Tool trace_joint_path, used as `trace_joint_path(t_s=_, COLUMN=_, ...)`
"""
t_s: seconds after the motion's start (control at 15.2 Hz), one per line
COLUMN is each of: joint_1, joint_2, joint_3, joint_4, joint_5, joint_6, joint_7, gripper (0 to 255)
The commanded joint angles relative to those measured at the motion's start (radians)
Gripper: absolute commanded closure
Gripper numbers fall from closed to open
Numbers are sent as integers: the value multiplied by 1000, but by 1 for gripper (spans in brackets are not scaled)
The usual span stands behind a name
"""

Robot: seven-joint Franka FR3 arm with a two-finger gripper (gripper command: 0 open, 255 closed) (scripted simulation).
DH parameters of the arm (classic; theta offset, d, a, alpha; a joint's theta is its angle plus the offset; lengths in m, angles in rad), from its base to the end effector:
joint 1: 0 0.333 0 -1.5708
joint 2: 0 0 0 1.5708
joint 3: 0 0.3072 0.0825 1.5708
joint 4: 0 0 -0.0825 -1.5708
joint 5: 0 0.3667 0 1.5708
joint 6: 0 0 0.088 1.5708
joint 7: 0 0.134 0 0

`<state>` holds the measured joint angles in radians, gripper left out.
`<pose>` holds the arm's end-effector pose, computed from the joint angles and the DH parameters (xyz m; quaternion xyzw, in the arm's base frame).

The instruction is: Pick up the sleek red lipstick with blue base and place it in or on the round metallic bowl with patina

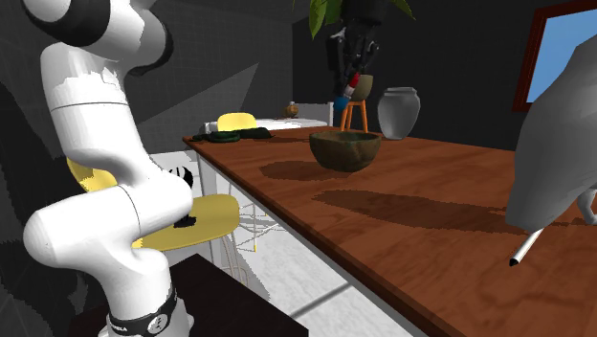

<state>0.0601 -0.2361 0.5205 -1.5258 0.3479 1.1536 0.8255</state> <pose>0.2989 0.3030 0.6753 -0.9879 0.0753 0.1333 0.0267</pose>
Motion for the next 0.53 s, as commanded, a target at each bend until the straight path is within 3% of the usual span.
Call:
trace_joint_path(t_s=0.0, joint_1=16, joint_2=26, joint_3=40, joint_4=30, joint_5=6, joint_6=10, joint_7=63, gripper=255)
trace_joint_path(t_s=0.46, joint_1=94, joint_2=155, joint_3=202, joint_4=145, joint_5=-25, joint_6=68, joint_7=297, gripper=255)
